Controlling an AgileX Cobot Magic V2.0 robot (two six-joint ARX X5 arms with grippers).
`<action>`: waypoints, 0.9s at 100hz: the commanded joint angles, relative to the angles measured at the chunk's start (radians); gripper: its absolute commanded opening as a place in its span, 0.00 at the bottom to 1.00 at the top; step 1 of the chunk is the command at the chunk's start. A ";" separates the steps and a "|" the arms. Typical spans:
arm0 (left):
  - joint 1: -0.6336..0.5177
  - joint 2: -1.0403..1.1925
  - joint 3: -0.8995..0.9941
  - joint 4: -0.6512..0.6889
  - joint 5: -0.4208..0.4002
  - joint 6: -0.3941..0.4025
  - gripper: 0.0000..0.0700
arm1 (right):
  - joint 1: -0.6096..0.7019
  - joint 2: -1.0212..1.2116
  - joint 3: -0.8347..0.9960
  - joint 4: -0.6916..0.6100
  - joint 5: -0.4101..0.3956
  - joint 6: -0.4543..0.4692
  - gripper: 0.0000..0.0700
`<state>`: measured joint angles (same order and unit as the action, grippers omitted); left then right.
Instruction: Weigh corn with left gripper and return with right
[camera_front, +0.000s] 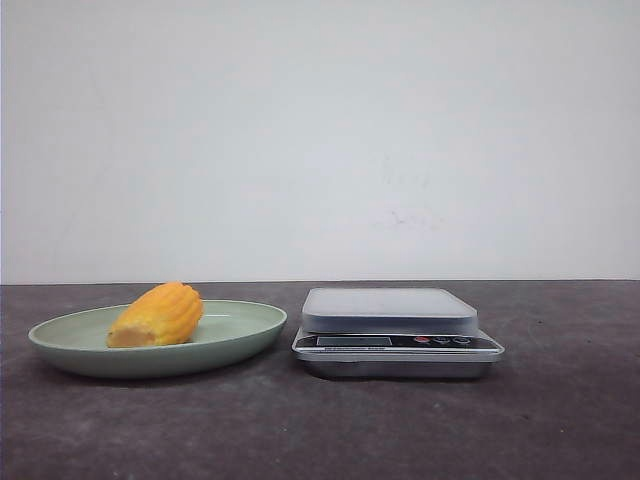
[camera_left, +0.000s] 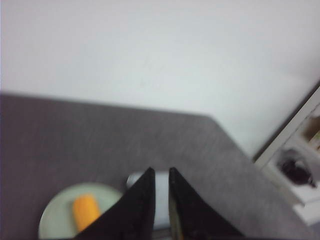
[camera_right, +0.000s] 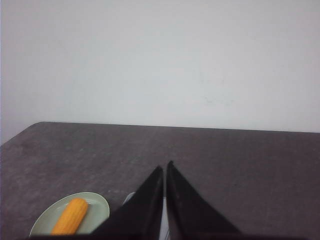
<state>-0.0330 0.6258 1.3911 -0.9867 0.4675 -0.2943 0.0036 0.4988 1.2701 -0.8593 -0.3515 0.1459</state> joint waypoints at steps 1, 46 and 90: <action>0.000 0.009 0.014 -0.022 -0.004 0.050 0.06 | 0.002 -0.007 0.014 0.005 0.000 -0.002 0.01; 0.000 0.014 0.014 -0.058 0.003 0.030 0.99 | 0.008 -0.005 0.014 0.003 0.000 0.022 1.00; -0.010 0.267 0.014 -0.088 0.002 -0.059 0.98 | 0.008 -0.004 0.012 -0.020 -0.014 0.075 1.00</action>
<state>-0.0338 0.8326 1.3911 -1.0813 0.4690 -0.3374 0.0078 0.4896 1.2701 -0.8822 -0.3649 0.2104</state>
